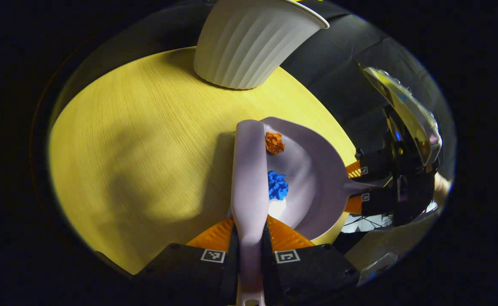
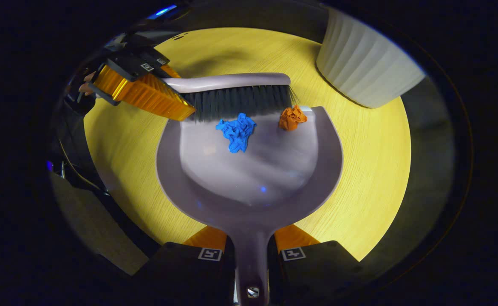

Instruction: Pick up the small broom and dustpan from the desktop, sweep the trash into the dustpan with the broom, and then empty the trash into the garbage bin.

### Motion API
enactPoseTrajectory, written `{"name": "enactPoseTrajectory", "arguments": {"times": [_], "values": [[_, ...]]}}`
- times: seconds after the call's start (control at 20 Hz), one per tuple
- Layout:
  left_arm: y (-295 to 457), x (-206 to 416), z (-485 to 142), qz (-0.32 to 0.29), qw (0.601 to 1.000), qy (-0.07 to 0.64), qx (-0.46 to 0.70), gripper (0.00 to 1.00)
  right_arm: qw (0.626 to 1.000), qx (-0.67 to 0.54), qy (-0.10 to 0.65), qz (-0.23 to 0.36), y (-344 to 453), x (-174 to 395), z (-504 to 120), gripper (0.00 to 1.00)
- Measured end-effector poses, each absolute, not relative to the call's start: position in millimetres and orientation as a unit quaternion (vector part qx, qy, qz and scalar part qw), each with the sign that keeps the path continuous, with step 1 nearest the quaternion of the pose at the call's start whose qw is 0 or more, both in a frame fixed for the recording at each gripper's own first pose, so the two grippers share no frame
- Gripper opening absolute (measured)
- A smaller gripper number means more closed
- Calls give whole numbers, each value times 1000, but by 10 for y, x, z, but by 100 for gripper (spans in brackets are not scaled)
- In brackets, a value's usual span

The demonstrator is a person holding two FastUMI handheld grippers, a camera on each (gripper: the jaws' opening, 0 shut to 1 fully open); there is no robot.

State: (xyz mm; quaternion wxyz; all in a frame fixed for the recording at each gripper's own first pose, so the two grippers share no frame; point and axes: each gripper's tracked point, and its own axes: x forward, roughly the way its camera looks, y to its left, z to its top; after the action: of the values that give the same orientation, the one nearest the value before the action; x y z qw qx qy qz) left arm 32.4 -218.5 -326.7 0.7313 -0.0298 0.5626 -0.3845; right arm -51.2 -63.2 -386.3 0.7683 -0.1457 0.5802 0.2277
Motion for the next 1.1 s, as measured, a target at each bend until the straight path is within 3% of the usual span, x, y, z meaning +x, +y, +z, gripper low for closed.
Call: {"name": "enactPoseTrajectory", "arguments": {"times": [0.3, 0.35, 0.45, 0.55, 0.6, 0.7, 0.75, 0.95, 1.1], "values": [[-2038, 422, -3097, -340, 784, 519, -13, 27, 803, -88, 565, 169, -728, -649, -4243, 36], [-1969, 439, -3077, -334, 792, 511, -12, 28, 805, -84, 566, 156, -760, -672, -4291, 31], [-1814, 449, -3047, -318, 806, 499, -17, 28, 807, -70, 572, 126, -782, -698, -4323, 41], [-1680, 412, -3145, -296, 816, 496, -14, 28, 813, -54, 572, 93, -897, -586, -4192, 36], [-1599, 389, -3216, -288, 819, 496, -15, 28, 817, -49, 568, 80, -842, -494, -4087, 31], [-1449, 346, -3313, -282, 817, 502, -26, 28, 827, -43, 557, 57, -829, -397, -3829, 41], [-1402, 321, -3377, -281, 815, 505, -32, 28, 832, -41, 552, 47, -876, -337, -3705, 36], [-1264, 226, -3729, -268, 814, 515, -21, 28, 845, -38, 534, 15, -1082, -87, -3275, 36], [-1164, 79, -3749, -267, 809, 523, -34, 28, 849, -23, 529, -8, -1124, -88, -3383, 36]]}}
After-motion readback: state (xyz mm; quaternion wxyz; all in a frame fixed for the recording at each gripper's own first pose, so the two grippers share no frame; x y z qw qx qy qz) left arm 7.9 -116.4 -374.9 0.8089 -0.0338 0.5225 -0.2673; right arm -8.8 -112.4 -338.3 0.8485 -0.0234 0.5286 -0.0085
